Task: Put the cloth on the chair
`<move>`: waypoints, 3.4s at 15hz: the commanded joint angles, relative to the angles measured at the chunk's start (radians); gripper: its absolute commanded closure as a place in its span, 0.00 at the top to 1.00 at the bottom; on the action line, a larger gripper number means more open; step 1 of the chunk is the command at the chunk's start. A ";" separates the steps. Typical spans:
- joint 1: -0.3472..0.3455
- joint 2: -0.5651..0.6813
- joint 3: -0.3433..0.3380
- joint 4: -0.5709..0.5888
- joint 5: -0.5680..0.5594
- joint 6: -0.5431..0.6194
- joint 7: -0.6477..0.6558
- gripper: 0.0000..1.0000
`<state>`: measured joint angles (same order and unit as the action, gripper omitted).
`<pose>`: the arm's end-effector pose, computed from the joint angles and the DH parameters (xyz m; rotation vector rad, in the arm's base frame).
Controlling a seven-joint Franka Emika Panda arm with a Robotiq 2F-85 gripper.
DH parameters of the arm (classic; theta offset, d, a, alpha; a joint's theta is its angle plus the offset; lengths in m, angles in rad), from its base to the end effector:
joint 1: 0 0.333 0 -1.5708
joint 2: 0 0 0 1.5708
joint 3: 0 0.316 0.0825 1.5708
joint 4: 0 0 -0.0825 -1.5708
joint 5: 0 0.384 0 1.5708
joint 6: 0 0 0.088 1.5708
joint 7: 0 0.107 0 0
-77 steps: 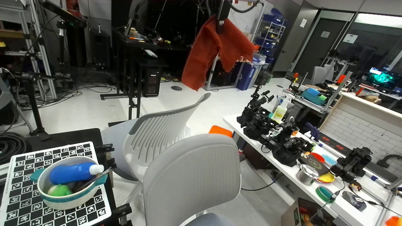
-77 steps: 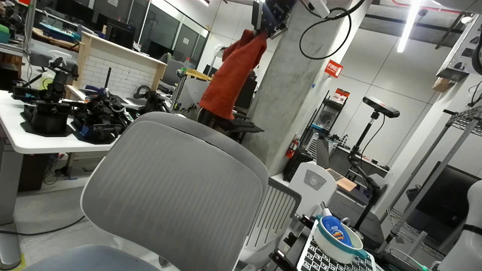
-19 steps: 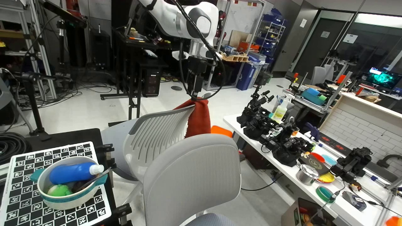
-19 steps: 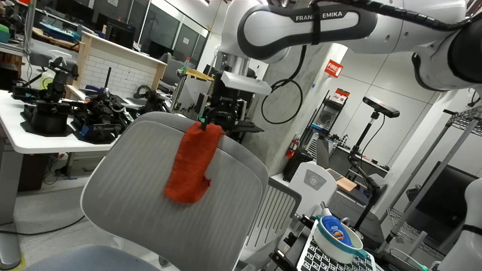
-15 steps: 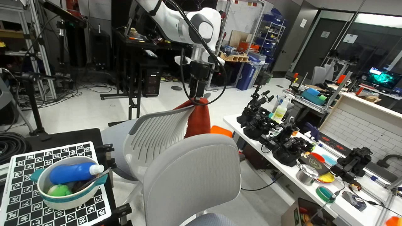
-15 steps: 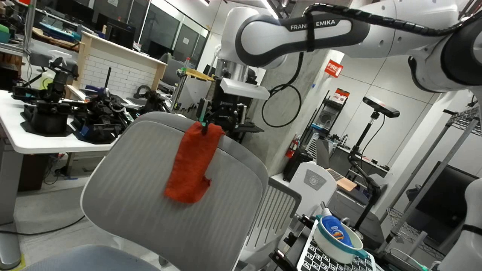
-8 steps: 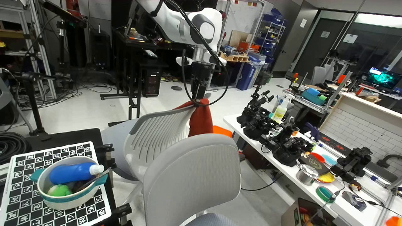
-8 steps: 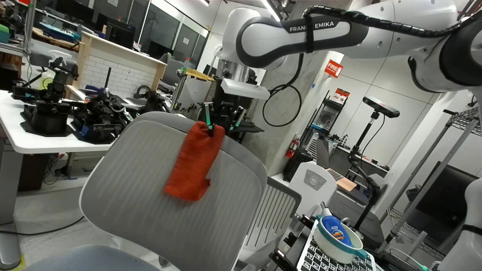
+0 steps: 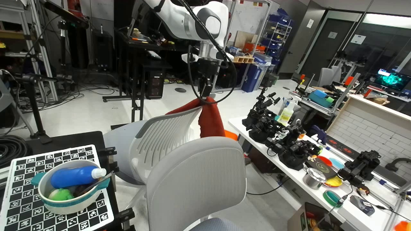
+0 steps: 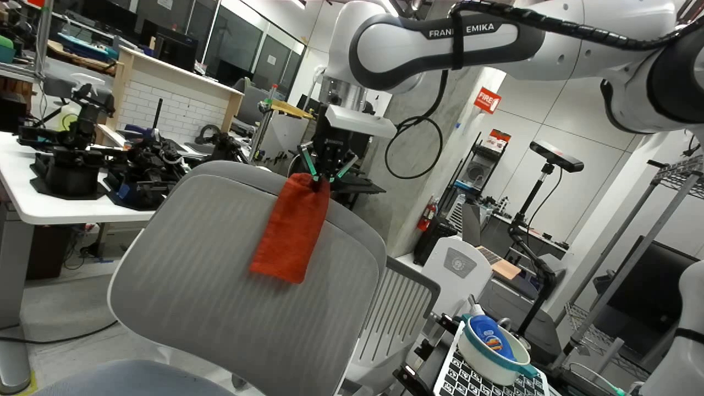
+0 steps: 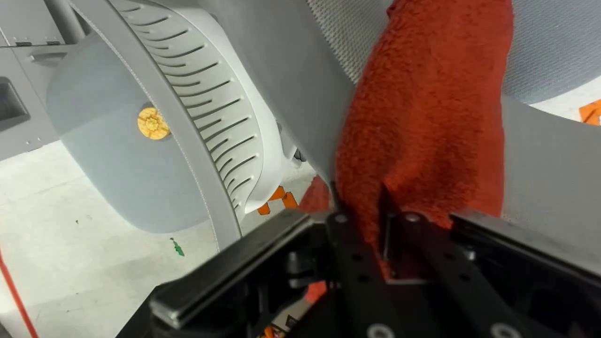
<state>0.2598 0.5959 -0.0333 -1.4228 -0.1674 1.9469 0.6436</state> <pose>0.6915 0.1523 0.3445 2.9114 -0.5070 0.0115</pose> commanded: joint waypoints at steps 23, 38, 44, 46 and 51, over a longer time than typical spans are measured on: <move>-0.166 -0.186 -0.058 0.087 -0.047 -0.034 0.000 0.04; 0.012 -0.070 -0.055 0.066 -0.194 -0.009 0.171 0.04; 0.015 -0.213 -0.064 -0.185 -0.276 0.116 0.276 0.04; 0.010 -0.256 -0.070 -0.284 -0.333 0.172 0.336 0.04; -0.018 -0.375 -0.066 -0.562 -0.472 0.277 0.498 0.04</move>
<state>0.2575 0.3341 -0.0988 -1.7900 -0.5616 2.1464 1.0535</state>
